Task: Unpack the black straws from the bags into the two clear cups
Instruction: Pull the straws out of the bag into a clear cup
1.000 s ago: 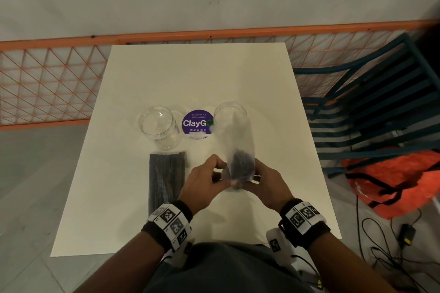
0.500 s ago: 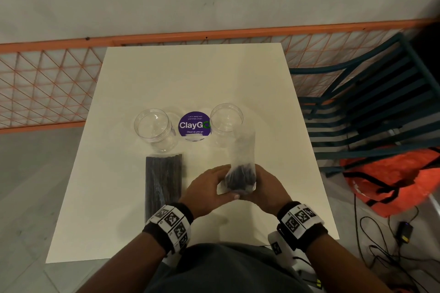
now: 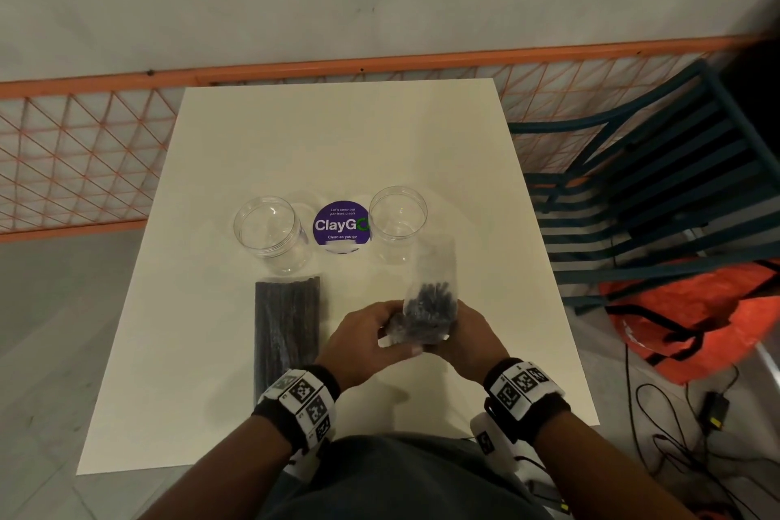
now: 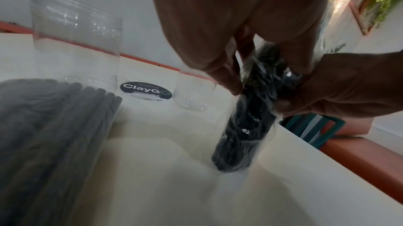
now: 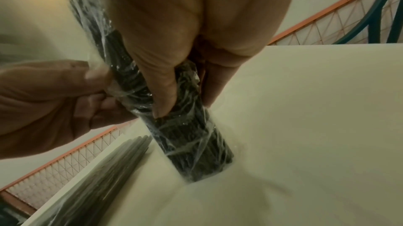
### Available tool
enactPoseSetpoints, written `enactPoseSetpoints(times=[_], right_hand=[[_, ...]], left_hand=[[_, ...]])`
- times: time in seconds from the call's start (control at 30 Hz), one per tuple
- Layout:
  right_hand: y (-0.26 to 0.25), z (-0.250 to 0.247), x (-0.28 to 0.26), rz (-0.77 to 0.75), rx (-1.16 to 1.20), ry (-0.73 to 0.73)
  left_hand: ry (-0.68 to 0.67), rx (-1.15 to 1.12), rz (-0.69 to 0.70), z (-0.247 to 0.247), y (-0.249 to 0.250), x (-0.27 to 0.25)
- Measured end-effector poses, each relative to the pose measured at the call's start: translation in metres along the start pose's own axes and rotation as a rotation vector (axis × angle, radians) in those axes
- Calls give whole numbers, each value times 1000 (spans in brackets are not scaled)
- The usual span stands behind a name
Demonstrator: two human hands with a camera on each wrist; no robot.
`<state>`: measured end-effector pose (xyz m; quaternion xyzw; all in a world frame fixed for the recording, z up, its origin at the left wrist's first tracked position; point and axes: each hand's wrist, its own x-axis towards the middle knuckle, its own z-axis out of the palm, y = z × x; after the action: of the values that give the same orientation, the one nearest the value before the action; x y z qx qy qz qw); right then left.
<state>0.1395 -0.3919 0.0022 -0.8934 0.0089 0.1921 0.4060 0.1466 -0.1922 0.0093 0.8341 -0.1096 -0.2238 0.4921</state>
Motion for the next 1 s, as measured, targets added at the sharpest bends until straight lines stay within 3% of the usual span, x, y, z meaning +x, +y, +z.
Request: enactPoseSetpoints(times=[0.23,0.37,0.5,0.67,0.87,1.0], right_hand=[[-4,1,-2,32,-142,-54],[-10,-7,-7,-106,162,-19],[-14,-10,-5,-84,160,33],[-9,-9,-2,-20,80,-21],[-3,-4,-3,15,76,-20],[-4,-6,-5,-25,165,15]], left_hand=[[135,141,39,4,-3,4],[153,173,11,6,-7,5],[68,344,-20,3,-1,1],[50,-84,83,-1,5,-5],[153,122,141,0,10,-2],[111,37,132,1,7,1]])
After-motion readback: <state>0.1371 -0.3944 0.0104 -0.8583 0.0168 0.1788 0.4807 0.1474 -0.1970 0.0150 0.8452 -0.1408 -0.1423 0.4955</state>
